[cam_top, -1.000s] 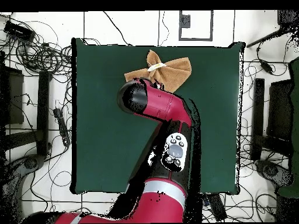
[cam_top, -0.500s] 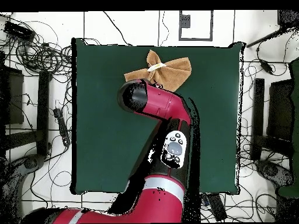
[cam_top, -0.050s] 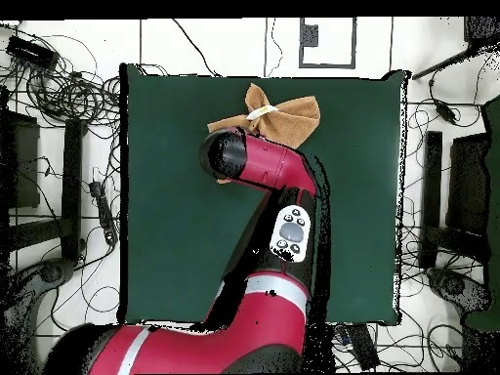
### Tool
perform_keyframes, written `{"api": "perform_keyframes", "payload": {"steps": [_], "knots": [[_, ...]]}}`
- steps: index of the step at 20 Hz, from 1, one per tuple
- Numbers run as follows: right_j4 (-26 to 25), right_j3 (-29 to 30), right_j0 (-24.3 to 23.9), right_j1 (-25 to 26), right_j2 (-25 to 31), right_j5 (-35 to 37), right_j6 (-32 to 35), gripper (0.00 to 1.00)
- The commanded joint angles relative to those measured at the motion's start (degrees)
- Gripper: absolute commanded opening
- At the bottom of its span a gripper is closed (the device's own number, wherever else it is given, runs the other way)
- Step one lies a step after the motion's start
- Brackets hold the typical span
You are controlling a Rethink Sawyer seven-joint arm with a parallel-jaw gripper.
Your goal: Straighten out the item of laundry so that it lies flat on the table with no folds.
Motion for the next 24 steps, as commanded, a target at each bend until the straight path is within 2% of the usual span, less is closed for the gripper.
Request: {"api": "perform_keyframes", "payload": {"steps": [1,5,24], "knots": [[0.04,-1.32,-1.65,5.13,9.78,-2.15,6.96,1.00],[-0.57,-2.46,-2.10,6.08,10.33,-2.43,6.70,1.00],[-1.84,-0.21,-2.83,5.28,11.54,-5.23,6.93,1.00]]}}
